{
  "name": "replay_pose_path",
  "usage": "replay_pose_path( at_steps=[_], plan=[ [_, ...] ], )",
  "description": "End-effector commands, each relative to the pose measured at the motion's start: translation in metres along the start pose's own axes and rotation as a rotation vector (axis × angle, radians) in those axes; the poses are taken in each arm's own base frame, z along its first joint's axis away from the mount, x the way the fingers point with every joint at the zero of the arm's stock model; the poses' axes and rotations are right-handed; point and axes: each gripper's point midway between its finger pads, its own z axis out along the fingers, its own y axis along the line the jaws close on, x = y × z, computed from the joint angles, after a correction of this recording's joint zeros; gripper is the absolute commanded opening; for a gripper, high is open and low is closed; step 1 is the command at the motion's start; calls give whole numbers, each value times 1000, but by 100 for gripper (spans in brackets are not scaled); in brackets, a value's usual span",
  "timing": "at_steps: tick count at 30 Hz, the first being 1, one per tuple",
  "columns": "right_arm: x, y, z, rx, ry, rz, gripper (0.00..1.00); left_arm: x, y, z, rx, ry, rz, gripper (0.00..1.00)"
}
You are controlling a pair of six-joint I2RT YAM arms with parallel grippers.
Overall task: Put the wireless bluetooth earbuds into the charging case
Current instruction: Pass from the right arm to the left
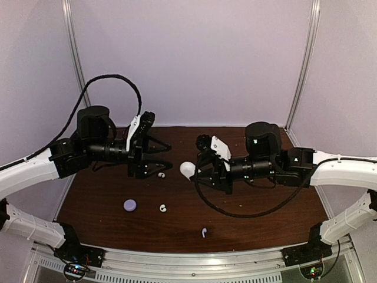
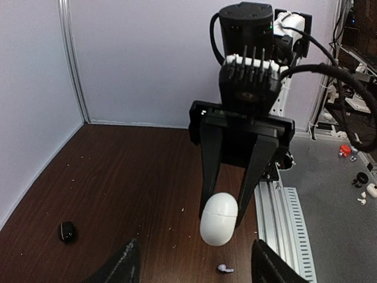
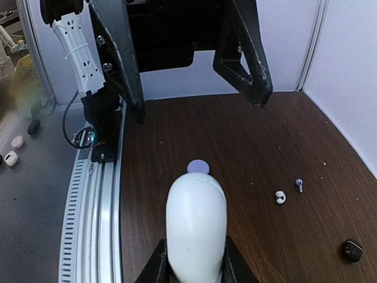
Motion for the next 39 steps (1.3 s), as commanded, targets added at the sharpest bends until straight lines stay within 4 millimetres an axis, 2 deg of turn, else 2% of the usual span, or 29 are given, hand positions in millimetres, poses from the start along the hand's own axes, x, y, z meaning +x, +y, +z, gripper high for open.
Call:
replay_pose_path(
  at_steps=[1, 10, 15, 27, 36, 39],
  plan=[
    [8, 16, -6, -95, 97, -3, 10, 17, -16, 2, 109, 73, 96, 64],
    [16, 22, 5, -152, 156, 29, 10, 27, -38, 20, 218, 93, 96, 63],
    [18, 22, 9, -160, 167, 42, 10, 31, -47, 30, 255, 96, 76, 58],
    [19, 21, 8, -149, 170, 46, 11, 35, -40, 44, 232, 122, 32, 36],
    [17, 20, 6, -141, 166, 47, 11, 44, -36, 47, 217, 149, 13, 35],
    [15, 20, 6, -138, 159, 44, 11, 44, -35, 48, 216, 151, 7, 31]
  ],
)
